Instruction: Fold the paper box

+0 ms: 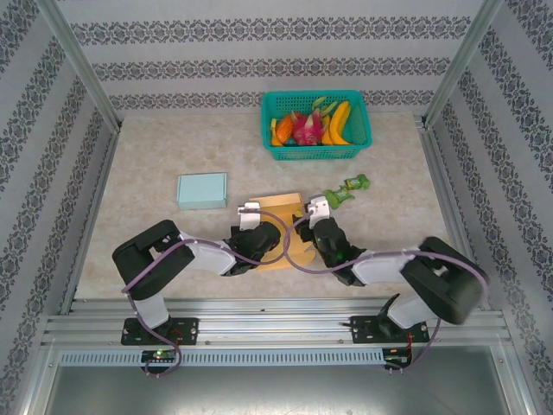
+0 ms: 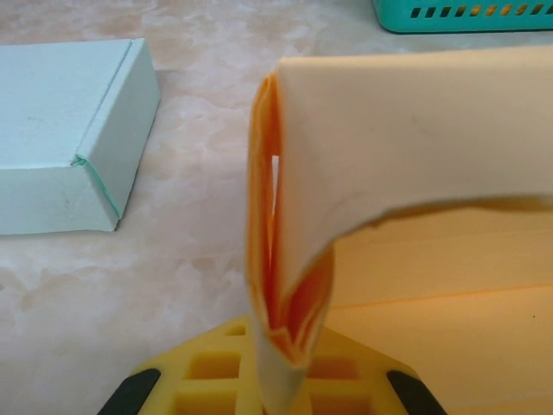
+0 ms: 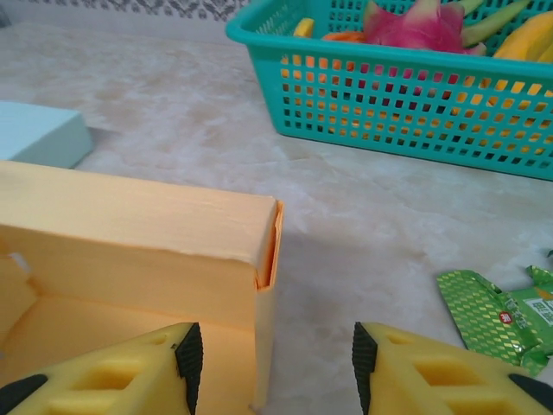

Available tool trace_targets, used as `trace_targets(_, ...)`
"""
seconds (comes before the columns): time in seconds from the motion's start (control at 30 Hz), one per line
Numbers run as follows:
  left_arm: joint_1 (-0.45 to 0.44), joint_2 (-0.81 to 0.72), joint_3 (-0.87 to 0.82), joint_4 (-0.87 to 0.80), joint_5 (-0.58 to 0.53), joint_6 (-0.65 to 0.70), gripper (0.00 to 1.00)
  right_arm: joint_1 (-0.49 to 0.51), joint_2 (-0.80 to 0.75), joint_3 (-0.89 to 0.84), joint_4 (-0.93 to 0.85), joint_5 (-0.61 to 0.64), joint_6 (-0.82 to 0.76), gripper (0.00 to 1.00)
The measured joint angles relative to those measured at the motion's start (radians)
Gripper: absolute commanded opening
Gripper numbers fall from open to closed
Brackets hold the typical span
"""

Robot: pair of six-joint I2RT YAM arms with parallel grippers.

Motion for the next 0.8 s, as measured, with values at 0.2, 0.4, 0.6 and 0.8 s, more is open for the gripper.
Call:
trace_targets(0.2, 0.012, 0.0, -0.053, 0.113, 0.026, 0.061, 0.0, -0.032, -0.261, -0.013, -0.192, -0.081, 0.055, 0.52)
trace_targets(0.4, 0.012, 0.005, -0.082, 0.215, 0.068, 0.125, 0.0, -0.108, -0.236, 0.072, -0.29, -0.158, 0.097, 0.52)
trace_targets(0.6, 0.012, 0.024, -0.088, 0.281, 0.095, 0.171, 0.0, -0.16, -0.103, 0.172, -0.298, -0.231, 0.107, 0.52)
trace_targets(0.8, 0.012, 0.037, -0.087, 0.308, 0.098, 0.19, 0.0, -0.185, 0.002, 0.172, -0.249, -0.262, 0.114, 0.51)
